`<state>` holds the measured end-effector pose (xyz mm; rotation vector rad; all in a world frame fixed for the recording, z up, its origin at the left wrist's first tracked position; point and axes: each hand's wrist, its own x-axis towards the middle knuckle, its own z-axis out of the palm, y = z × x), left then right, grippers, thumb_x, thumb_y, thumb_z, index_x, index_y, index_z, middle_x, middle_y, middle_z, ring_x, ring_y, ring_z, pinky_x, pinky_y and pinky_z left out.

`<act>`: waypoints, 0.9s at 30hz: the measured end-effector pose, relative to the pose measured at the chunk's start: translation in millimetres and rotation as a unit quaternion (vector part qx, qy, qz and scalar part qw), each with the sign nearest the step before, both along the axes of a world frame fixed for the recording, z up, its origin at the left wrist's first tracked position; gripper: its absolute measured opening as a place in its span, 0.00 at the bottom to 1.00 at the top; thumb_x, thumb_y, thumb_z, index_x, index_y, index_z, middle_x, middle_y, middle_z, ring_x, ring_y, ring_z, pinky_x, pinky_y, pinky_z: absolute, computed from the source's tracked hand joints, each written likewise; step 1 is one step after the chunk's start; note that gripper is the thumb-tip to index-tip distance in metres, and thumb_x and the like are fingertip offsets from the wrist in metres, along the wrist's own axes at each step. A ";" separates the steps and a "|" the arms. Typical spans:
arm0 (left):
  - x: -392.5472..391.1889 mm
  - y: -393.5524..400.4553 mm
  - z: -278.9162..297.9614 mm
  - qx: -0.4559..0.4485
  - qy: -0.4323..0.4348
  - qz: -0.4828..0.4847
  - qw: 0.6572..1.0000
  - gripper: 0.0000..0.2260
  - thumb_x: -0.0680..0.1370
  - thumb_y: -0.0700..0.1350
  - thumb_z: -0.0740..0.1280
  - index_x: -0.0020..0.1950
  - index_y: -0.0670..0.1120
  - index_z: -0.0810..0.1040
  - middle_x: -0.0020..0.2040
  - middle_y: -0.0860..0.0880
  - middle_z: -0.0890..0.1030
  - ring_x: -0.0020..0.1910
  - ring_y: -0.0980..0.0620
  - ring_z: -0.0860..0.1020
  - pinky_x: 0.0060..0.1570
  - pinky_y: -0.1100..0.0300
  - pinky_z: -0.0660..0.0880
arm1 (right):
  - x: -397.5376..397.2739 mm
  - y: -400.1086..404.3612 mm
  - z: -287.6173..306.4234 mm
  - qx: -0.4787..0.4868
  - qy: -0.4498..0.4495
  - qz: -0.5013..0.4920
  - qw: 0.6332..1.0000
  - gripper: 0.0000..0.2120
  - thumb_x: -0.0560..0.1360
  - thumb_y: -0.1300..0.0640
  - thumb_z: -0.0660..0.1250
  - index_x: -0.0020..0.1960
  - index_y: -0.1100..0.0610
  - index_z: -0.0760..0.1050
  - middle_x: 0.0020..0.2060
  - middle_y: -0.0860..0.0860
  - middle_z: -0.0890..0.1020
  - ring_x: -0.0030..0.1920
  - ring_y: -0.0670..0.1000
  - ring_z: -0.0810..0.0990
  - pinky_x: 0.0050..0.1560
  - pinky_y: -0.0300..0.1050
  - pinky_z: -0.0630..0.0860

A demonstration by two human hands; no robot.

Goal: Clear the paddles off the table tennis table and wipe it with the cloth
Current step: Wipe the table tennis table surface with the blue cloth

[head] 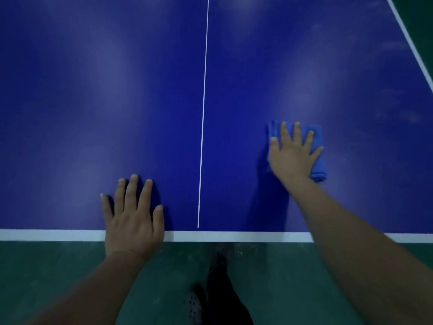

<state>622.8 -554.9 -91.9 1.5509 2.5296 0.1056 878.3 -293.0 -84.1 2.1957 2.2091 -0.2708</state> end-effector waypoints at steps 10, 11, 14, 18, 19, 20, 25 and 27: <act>-1.2 -1.2 -2.0 0.018 0.003 -0.019 1.000 0.29 0.80 0.56 0.49 0.78 0.46 0.66 0.78 0.42 0.64 0.78 0.38 0.57 0.75 0.34 0.50 | 57.2 -68.0 -4.7 0.035 -0.029 0.246 0.968 0.26 0.81 0.43 0.54 0.78 0.46 0.65 0.78 0.52 0.65 0.78 0.63 0.60 0.73 0.73 0.56; -1.4 -1.0 -2.2 0.018 0.003 -0.019 1.000 0.29 0.80 0.56 0.49 0.78 0.46 0.66 0.78 0.42 0.64 0.78 0.38 0.57 0.75 0.34 0.50 | 78.4 -43.5 -2.0 0.015 -0.043 0.138 0.989 0.26 0.82 0.44 0.54 0.79 0.46 0.61 0.80 0.51 0.60 0.79 0.61 0.56 0.74 0.72 0.53; -2.4 -1.6 -3.1 0.010 0.007 -0.022 1.000 0.29 0.80 0.56 0.49 0.78 0.46 0.65 0.78 0.42 0.63 0.78 0.38 0.57 0.75 0.34 0.50 | 97.4 3.7 5.8 -0.020 -0.002 -0.118 0.993 0.28 0.83 0.40 0.47 0.82 0.43 0.49 0.82 0.47 0.48 0.81 0.58 0.44 0.75 0.71 0.44; -2.4 -1.6 -2.9 0.012 0.006 -0.021 1.000 0.29 0.80 0.56 0.49 0.78 0.46 0.65 0.79 0.42 0.63 0.79 0.38 0.56 0.75 0.34 0.50 | 13.1 -30.6 -5.3 0.024 -0.007 -0.023 0.999 0.27 0.83 0.41 0.49 0.81 0.43 0.53 0.82 0.49 0.52 0.81 0.60 0.48 0.75 0.73 0.45; -2.1 -1.4 -2.6 0.012 0.007 -0.022 1.000 0.29 0.80 0.56 0.49 0.78 0.46 0.65 0.79 0.42 0.63 0.79 0.38 0.56 0.75 0.34 0.50 | -9.2 -61.2 -9.3 0.036 -0.009 0.089 0.995 0.27 0.83 0.41 0.49 0.81 0.44 0.55 0.81 0.50 0.55 0.80 0.61 0.51 0.75 0.72 0.46; -1.7 -1.0 -2.6 0.011 0.009 -0.021 1.000 0.29 0.80 0.56 0.49 0.78 0.46 0.65 0.78 0.42 0.63 0.79 0.38 0.56 0.75 0.34 0.50 | -22.1 -97.2 -12.8 0.033 -0.012 0.217 0.976 0.27 0.82 0.41 0.49 0.80 0.44 0.57 0.81 0.50 0.57 0.80 0.61 0.53 0.74 0.71 0.47; -2.0 -2.6 -4.2 0.022 0.011 -0.018 1.000 0.29 0.80 0.56 0.49 0.78 0.46 0.65 0.78 0.41 0.63 0.78 0.38 0.57 0.75 0.34 0.50 | 68.4 -110.1 -11.5 0.042 -0.018 0.279 0.959 0.26 0.81 0.43 0.54 0.78 0.47 0.65 0.78 0.53 0.64 0.78 0.63 0.60 0.73 0.72 0.56; -2.2 -2.7 -5.4 0.027 0.009 -0.017 0.999 0.28 0.80 0.56 0.49 0.78 0.47 0.65 0.78 0.42 0.63 0.78 0.38 0.56 0.75 0.35 0.49 | 124.6 -64.1 -2.0 0.009 -0.042 0.063 0.997 0.26 0.84 0.44 0.53 0.80 0.47 0.59 0.81 0.51 0.57 0.80 0.61 0.53 0.75 0.71 0.50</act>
